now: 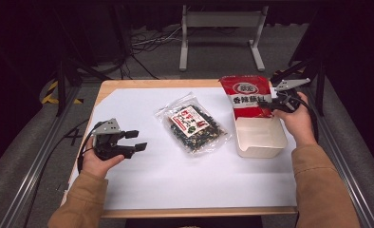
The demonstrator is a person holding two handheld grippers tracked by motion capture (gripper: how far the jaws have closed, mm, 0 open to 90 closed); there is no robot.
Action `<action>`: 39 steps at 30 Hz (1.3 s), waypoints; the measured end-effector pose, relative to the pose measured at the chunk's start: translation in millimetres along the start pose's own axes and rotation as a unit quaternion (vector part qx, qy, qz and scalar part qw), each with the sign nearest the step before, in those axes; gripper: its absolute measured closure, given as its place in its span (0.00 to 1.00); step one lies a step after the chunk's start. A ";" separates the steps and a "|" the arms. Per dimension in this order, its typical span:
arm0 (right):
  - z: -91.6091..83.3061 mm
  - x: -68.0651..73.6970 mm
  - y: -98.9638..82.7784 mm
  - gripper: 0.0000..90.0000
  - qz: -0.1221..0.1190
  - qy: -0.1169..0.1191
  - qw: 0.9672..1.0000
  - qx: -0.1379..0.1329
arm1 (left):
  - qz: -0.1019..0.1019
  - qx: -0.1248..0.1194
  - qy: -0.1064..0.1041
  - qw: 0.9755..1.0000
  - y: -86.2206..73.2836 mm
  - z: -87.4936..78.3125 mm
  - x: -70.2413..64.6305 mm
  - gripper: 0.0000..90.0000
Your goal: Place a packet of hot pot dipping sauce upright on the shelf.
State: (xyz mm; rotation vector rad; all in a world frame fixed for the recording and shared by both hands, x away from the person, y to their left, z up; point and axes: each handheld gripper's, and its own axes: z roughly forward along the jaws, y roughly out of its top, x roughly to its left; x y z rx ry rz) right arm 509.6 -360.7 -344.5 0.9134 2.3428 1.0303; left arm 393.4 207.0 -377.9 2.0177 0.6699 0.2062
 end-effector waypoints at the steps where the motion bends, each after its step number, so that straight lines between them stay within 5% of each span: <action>1: 1.6 0.1 -1.0 0.93 -0.005 -0.004 1.000 0.018 | 0.000 0.000 0.000 1.000 0.0 0.1 0.1 0.43; 3: 4.5 -0.6 -6.5 0.93 -0.001 -0.011 0.999 0.040 | 0.003 0.001 0.001 1.000 0.0 0.4 0.5 0.43; 11: 5.7 -2.6 -19.0 0.92 0.027 -0.011 0.999 0.033 | 0.003 0.003 0.000 1.000 0.2 1.3 0.4 0.43; 22: 6.0 -0.1 -20.0 0.89 0.033 -0.024 0.998 0.044 | 0.003 0.003 0.000 1.000 -0.3 0.8 1.3 0.43; 28: 0.9 -0.4 -19.9 0.72 0.056 -0.045 0.996 0.046 | -0.002 0.004 -0.002 1.000 -0.3 1.6 1.2 0.43; 39: -20.1 8.5 -15.5 0.44 0.077 -0.061 0.995 0.008 | 0.000 0.003 -0.004 1.000 1.4 3.8 1.6 0.42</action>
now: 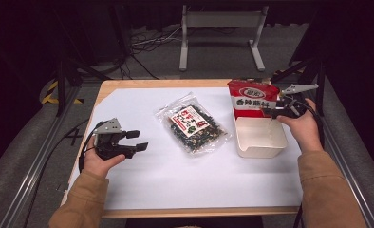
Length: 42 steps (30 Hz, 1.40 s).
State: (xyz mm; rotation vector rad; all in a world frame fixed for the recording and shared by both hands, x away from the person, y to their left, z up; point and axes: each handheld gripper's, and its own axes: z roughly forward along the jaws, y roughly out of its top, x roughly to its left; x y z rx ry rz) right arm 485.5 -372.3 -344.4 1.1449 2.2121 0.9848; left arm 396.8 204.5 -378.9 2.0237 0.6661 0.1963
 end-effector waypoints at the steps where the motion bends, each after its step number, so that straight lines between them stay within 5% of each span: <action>1: -2.3 1.2 0.5 0.43 -0.003 0.000 1.000 -0.002 | 0.000 0.000 0.001 1.000 0.2 0.1 0.1 0.42; 15: -37.9 16.4 -1.5 0.39 -0.007 -0.006 0.999 -0.036 | -0.005 -0.009 0.000 1.000 2.3 1.5 1.5 0.41; 21: -51.6 31.0 0.0 0.46 0.003 0.021 0.999 -0.044 | -0.008 -0.001 0.007 1.000 5.8 2.0 1.7 0.39; 29: -65.0 59.1 1.1 0.49 -0.018 0.043 0.998 -0.052 | -0.009 0.003 0.020 1.000 9.5 3.9 -1.4 0.37; 42: -65.0 83.1 -10.9 0.48 -0.020 0.080 0.992 -0.099 | -0.013 -0.006 0.032 0.999 12.7 6.7 4.4 0.37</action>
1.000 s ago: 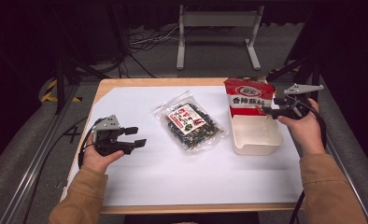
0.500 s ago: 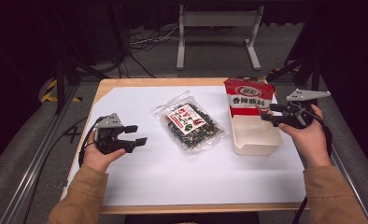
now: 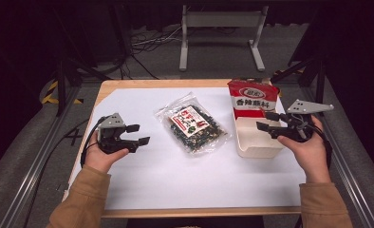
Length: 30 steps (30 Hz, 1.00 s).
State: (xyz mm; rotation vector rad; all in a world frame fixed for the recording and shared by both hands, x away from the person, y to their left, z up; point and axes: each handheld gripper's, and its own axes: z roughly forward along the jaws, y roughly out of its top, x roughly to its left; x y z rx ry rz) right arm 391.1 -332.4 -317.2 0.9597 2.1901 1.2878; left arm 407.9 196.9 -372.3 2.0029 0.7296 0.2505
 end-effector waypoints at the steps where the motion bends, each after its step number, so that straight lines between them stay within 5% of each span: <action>1: 0.6 1.9 -1.6 0.48 -0.001 0.003 1.000 -0.003 | -0.006 -0.003 0.000 1.000 0.7 1.5 1.0 0.36; 11: 6.7 14.4 -4.1 0.45 -0.025 0.018 1.000 0.006 | -0.016 0.033 0.022 0.999 19.5 18.3 8.5 0.33; 16: 6.0 18.4 -5.8 0.44 -0.029 0.024 0.999 0.006 | -0.039 0.037 0.025 0.998 24.0 34.6 18.0 0.32; 24: 2.6 20.1 -7.2 0.44 -0.028 0.023 0.999 0.001 | -0.073 -0.016 0.037 0.997 27.0 49.0 32.3 0.38; 28: 0.3 21.2 -9.1 0.43 -0.027 0.019 0.999 0.003 | -0.073 0.010 0.041 0.996 35.9 53.4 37.8 0.38; 30: -1.1 21.6 -10.3 0.43 -0.027 0.017 0.999 0.003 | -0.079 -0.006 0.042 0.996 39.7 55.4 39.7 0.38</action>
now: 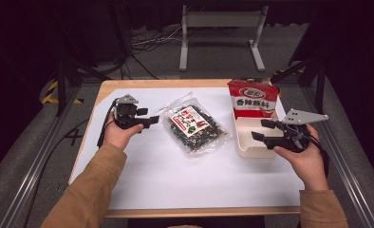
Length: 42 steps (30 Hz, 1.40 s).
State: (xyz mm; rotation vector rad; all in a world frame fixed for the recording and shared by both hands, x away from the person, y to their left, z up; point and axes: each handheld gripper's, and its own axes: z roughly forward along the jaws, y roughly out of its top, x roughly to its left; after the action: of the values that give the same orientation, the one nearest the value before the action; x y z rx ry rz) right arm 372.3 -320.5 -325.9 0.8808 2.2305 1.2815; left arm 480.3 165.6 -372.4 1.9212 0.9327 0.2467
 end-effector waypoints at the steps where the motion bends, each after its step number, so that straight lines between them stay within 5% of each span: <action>1: -0.4 0.2 -0.6 0.43 0.001 -0.002 1.000 0.000 | 0.002 0.007 0.002 1.000 3.6 1.7 0.7 0.37; 11: -8.3 1.9 -8.3 0.43 0.004 -0.010 1.000 0.003 | 0.006 0.014 0.024 1.000 16.9 25.0 5.3 0.34; 27: -16.9 4.0 -17.5 0.41 0.012 -0.024 1.000 0.009 | -0.025 0.015 0.047 0.998 3.4 67.8 28.7 0.37; 38: -19.5 5.0 -20.1 0.40 0.015 -0.026 0.999 0.009 | -0.036 0.068 0.059 0.995 -9.4 91.6 36.2 0.37; 42: -17.3 4.3 -21.3 0.40 0.015 -0.027 0.999 0.011 | -0.056 0.071 0.051 0.995 -12.3 97.5 38.5 0.37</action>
State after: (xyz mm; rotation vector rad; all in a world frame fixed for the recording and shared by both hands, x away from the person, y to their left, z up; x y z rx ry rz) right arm 351.7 -336.0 -336.2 0.9494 2.2018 1.2350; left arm 551.5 130.1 -441.8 1.9920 1.1492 0.2196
